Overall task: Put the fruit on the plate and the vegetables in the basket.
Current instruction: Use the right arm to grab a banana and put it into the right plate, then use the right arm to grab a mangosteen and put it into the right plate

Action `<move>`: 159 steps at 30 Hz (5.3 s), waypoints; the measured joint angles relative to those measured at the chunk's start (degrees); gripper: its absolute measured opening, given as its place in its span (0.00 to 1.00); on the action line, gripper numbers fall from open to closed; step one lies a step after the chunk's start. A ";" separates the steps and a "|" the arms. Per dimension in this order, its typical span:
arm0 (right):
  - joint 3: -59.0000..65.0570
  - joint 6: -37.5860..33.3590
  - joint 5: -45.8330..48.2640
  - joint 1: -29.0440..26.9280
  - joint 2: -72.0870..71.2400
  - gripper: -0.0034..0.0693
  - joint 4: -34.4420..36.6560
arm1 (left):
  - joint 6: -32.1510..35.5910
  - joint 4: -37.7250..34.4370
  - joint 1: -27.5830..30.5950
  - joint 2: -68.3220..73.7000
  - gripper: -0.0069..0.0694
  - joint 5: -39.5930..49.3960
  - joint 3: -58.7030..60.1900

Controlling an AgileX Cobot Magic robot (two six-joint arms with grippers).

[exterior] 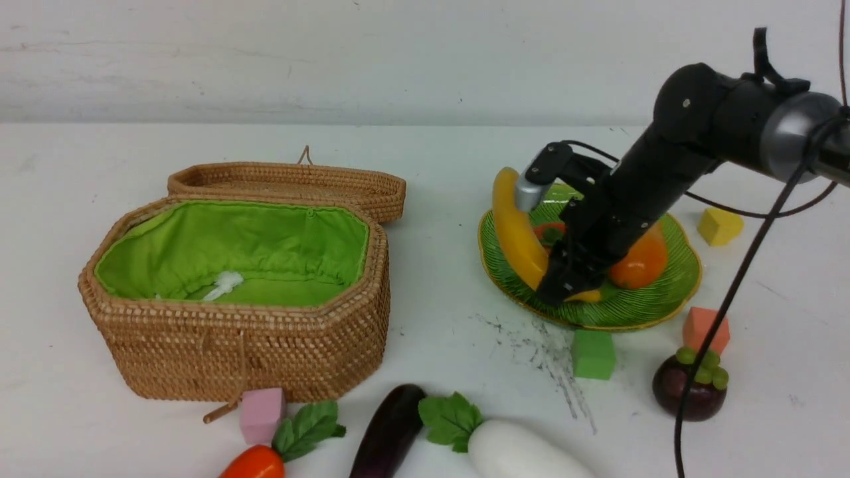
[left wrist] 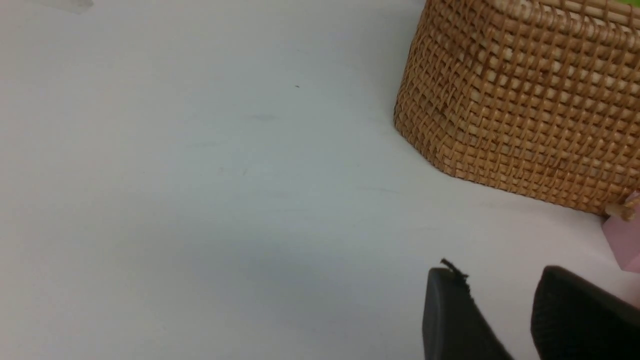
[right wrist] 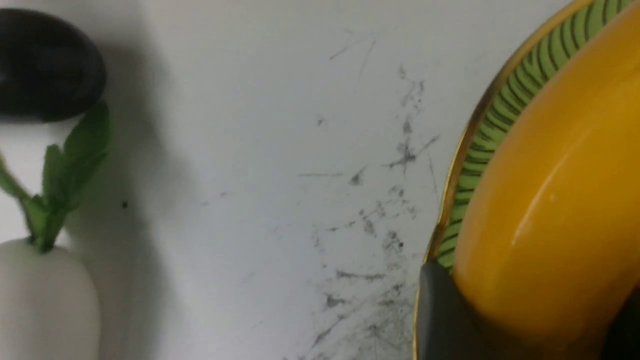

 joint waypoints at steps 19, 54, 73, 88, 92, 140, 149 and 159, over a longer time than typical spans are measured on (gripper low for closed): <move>-0.05 5.56 -1.13 0.00 1.50 0.56 -2.40 | 0.00 0.00 0.00 0.00 0.40 0.00 0.00; 0.31 38.10 11.64 -10.93 -20.88 0.81 -7.41 | 0.00 0.00 0.00 0.00 0.40 0.00 0.00; 34.92 52.83 -4.77 -16.13 -34.09 0.81 -7.26 | 0.00 0.00 0.00 0.00 0.40 0.00 0.00; 39.39 48.18 -14.74 -11.39 -28.26 0.87 -2.87 | 0.00 0.00 0.00 0.00 0.40 0.00 0.00; 39.39 48.64 -15.43 -9.29 -26.30 0.93 -5.13 | 0.00 0.00 0.00 0.00 0.40 0.00 0.00; 21.09 35.09 -17.85 -8.79 -16.75 0.86 6.41 | 0.00 0.00 0.00 0.00 0.40 0.00 0.00; 21.09 33.20 -20.39 -8.75 -14.11 0.86 8.22 | 0.00 0.00 0.00 0.00 0.40 0.00 0.00; 21.09 32.92 -20.33 -8.75 -13.67 0.86 8.46 | 0.00 0.00 0.00 0.00 0.40 0.00 0.00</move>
